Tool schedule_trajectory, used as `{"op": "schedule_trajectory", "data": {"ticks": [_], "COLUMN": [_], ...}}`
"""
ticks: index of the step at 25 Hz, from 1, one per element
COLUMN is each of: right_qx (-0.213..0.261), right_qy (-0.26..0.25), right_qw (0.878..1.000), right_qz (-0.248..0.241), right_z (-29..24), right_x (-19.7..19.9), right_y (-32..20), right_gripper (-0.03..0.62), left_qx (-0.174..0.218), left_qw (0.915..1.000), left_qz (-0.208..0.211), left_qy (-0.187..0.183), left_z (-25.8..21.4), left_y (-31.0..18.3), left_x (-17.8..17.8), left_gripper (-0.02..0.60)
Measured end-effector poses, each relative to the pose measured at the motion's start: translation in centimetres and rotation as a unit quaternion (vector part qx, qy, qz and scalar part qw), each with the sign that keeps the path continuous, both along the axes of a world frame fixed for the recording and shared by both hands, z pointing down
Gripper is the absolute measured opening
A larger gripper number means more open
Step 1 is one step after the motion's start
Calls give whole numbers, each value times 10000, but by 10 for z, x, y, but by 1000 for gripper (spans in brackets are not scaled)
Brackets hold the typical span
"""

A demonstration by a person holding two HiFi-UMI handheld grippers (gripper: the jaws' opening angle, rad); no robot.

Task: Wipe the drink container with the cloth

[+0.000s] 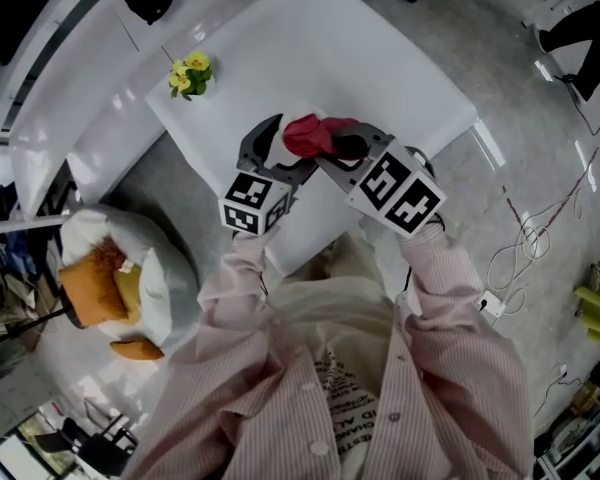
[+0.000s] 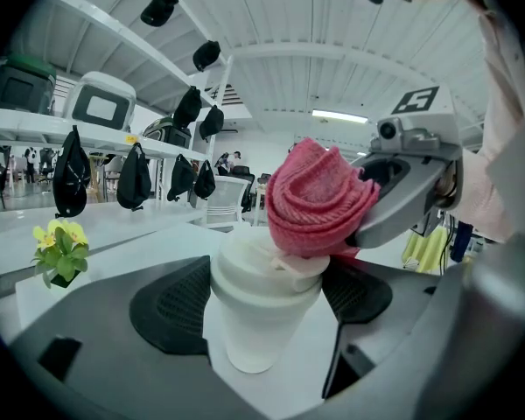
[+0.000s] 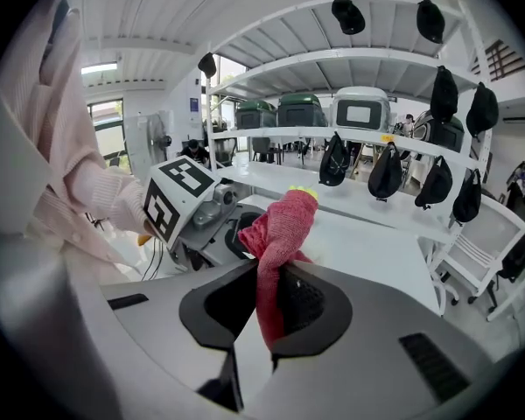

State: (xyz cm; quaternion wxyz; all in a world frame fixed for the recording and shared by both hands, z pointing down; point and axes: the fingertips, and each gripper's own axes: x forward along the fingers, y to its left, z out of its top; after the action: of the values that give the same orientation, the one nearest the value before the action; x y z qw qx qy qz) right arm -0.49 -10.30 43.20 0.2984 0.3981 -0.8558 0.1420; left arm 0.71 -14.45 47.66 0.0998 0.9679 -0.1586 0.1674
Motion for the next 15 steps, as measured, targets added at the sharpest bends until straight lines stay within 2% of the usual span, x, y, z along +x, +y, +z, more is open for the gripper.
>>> {"op": "schedule_trajectory", "data": {"ticks": [7,10,12,13,14,15], "right_qx": [18,312,655,796,907,997], "right_qy": [-150,-610,-1195,-1597,-2085,-2620], "right_qw": [9998,9963,9833,9709,9535,9309], "right_qz": [104,519,1207,1597,1978,2343], "right_z": [0,-10,-19,-22,-24,-25], "right_x": [4,14,32,41,49,56], "right_y": [5,6,6,7,9,12], "right_gripper": [40,40,40,40,40,40], "left_qx": [-43,-33,-22,-18,-13,-5], "left_qw": [10000,10000,10000,10000,10000,10000], "left_qz": [-25,-33,-38,-39,-40,-42], "left_qy": [-2,16,27,30,30,31], "left_z": [1,0,0,0,0,0], "left_y": [-3,-1,-1,-1,-1,-1], "left_x": [0,0,1,1,1,0], "left_gripper": [383,382,382,383,382,382]}}
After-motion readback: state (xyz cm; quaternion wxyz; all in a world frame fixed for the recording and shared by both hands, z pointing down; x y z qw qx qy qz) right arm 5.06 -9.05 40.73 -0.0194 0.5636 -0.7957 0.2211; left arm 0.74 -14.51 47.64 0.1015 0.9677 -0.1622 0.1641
